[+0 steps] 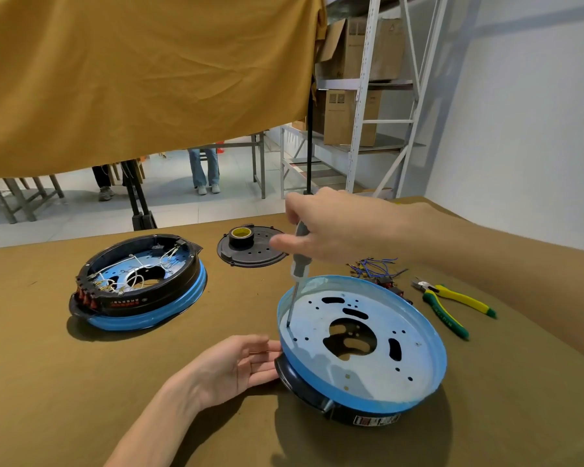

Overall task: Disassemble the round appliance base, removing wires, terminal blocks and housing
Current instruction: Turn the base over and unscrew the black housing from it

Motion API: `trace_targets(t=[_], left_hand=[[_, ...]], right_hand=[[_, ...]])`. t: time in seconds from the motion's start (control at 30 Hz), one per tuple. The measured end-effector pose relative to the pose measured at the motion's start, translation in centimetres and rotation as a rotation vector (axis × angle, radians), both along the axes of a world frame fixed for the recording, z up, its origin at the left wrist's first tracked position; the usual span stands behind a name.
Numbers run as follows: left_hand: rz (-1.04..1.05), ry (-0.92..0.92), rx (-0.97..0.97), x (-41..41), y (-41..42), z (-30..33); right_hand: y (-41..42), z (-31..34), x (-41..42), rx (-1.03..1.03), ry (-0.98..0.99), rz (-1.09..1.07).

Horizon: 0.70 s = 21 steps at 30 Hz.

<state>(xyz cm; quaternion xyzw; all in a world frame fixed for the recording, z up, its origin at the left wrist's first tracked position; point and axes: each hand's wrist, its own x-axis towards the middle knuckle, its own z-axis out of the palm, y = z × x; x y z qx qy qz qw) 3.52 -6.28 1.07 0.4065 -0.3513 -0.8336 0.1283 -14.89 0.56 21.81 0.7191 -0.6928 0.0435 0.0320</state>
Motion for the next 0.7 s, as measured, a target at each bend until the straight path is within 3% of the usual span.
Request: trace_targets(t=[0.07,0.23,0.4,0.6,0.7], left_hand=[[-0.012,0.014,0.002,0.0,-0.1,-0.1],[-0.068,0.002,-0.107,0.1,0.0,0.0],[-0.069,0.002,-0.142,0.0,0.2,0.0],[-0.077,-0.016,-0.144,0.0,0.3,0.1],[-0.079,-0.022,-0.154,-0.1,0.2,0.1]], right_hand=[[-0.1,-0.2,0.0,-0.049,0.008,-0.004],[0.8,1.6,-0.3,0.114,-0.24,0.077],[0.6,0.2,0.5,-0.051,-0.066,-0.008],[0.7,1.4,0.4,0.09,-0.186,-0.039],[0.4,0.5,0.4,-0.016,-0.022,-0.114]])
